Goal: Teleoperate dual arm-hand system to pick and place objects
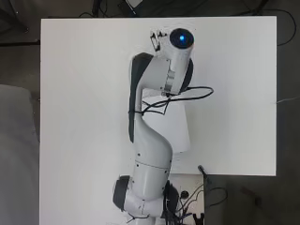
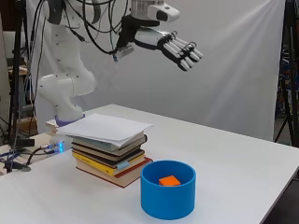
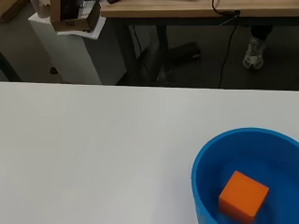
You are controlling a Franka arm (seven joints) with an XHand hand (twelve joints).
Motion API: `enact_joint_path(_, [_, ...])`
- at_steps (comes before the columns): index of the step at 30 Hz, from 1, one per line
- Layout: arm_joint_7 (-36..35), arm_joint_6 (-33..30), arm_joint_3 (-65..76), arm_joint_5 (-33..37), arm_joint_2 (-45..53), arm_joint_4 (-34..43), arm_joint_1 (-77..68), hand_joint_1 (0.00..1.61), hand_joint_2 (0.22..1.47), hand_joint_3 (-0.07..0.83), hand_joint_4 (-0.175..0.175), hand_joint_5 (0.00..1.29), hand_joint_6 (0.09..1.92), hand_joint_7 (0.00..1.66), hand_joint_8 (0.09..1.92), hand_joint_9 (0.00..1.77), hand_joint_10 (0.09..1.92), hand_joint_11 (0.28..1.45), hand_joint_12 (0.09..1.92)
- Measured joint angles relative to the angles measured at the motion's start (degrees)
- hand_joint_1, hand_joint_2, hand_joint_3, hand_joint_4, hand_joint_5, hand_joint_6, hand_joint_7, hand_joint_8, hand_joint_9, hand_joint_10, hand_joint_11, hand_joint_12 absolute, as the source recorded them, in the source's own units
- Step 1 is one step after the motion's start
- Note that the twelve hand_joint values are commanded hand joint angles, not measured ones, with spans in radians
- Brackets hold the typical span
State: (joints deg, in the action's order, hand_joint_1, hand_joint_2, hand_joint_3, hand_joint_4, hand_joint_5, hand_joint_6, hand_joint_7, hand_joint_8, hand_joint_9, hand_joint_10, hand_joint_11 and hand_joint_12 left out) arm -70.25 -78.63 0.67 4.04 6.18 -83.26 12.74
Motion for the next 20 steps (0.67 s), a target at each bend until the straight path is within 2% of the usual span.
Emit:
enact_joint_path(4, [2.22,0.41,-2.18,-1.65,-9.44,-7.39,-0.93,0.10,0.90,0.010,0.020,0.20,0.09,0.20,0.09,0.34,0.09,0.39,0.09])
enact_joint_path(8, [4.40,0.68,-4.33,-2.63,-13.47,-10.93,-1.55,0.11,0.91,0.011,0.015,0.20,0.09,0.20,0.09,0.33,0.09,0.38,0.09])
enact_joint_path(20, [9.07,-0.28,-3.98,-2.26,-7.13,-8.27,-1.93,0.12,0.93,0.010,0.030,0.20,0.09,0.22,0.09,0.33,0.09,0.38,0.09])
